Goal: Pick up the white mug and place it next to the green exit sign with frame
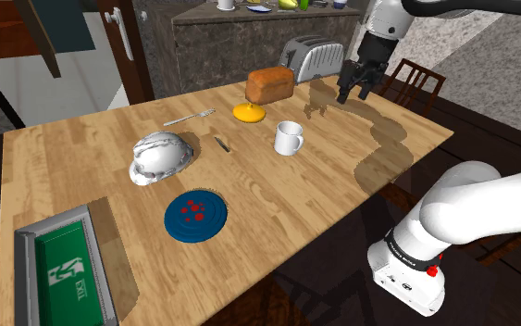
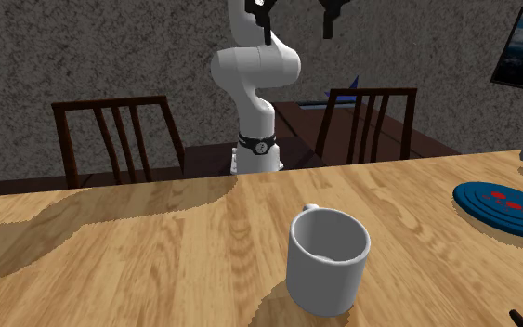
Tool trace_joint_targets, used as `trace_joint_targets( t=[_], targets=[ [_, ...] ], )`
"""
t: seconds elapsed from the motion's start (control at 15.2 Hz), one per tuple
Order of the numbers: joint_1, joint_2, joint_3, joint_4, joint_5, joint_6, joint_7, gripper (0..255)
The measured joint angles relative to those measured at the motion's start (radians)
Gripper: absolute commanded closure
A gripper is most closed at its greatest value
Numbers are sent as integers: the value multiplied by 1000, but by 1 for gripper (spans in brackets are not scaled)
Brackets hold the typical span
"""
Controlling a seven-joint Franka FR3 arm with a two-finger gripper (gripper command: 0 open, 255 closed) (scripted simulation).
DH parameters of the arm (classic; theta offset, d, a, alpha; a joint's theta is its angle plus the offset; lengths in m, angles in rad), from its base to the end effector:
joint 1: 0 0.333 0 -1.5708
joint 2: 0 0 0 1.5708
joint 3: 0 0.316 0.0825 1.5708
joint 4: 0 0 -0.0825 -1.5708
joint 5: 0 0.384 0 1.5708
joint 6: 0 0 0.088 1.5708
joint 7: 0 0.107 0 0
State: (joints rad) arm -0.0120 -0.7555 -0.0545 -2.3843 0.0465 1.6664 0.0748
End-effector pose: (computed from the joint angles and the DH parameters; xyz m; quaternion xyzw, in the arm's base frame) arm 0.3230 -0.0212 0.5759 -0.9968 0.0653 -0.0179 0.0421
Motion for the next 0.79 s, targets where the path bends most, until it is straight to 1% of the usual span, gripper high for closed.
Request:
trace_joint_targets(
  t=[0.13, 0.26, 0.46, 0.79],
  targets=[
    [0, 13, -1, -3, -2, 15, -3, 0],
    [-2, 54, -6, -16, -9, 66, -12, 0],
    [-5, 141, -14, -26, -20, 158, -28, 0],
    [-8, 307, -27, -11, -34, 305, -50, 0]
  ],
)
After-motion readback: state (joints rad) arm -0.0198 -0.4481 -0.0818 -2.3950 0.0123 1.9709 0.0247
